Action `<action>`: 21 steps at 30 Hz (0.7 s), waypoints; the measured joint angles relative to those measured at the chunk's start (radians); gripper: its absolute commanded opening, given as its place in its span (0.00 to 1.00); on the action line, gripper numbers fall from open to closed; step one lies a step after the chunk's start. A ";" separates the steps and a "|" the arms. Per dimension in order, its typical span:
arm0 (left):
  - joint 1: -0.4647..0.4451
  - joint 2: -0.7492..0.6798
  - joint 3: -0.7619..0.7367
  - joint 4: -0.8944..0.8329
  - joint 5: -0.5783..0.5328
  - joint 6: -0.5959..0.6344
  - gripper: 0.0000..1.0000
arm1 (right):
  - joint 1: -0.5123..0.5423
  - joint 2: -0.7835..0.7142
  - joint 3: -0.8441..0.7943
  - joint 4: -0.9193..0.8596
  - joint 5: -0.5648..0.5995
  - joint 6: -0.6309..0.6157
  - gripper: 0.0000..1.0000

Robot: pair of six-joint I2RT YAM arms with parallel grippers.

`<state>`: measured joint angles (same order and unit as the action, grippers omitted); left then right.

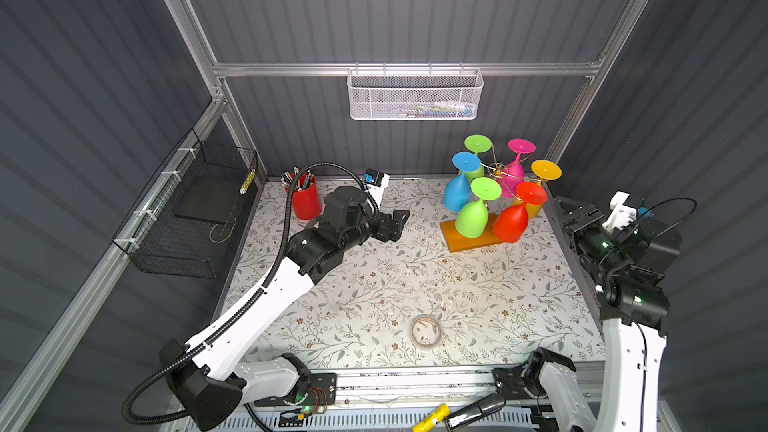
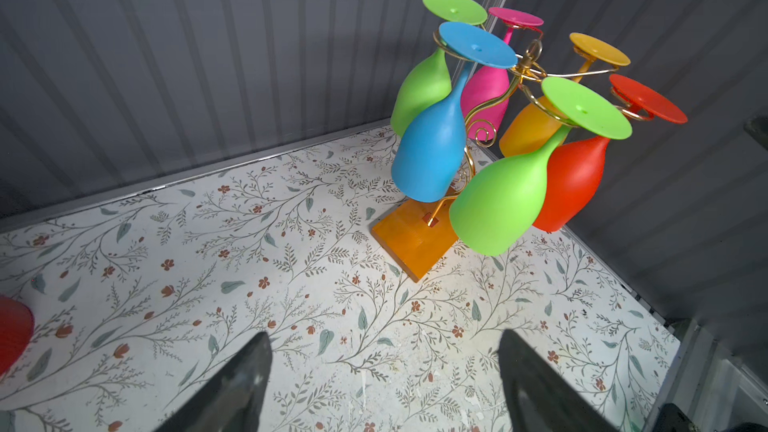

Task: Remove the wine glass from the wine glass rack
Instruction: 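Close the right gripper on the red glass's foot at the rack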

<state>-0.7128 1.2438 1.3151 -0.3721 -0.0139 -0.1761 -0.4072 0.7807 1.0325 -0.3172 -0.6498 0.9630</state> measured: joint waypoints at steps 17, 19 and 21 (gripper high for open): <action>-0.002 -0.093 -0.224 0.153 0.059 0.099 0.86 | -0.007 0.129 -0.015 0.093 -0.098 0.085 0.45; -0.002 -0.094 -0.224 0.157 0.059 0.099 0.86 | -0.007 0.134 -0.015 0.093 -0.101 0.084 0.44; -0.002 -0.094 -0.224 0.158 0.059 0.099 0.86 | -0.007 0.140 -0.015 0.093 -0.107 0.084 0.42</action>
<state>-0.7147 1.1500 1.0908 -0.2146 0.0448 -0.0772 -0.4145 0.9207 1.0172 -0.2241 -0.7567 1.0470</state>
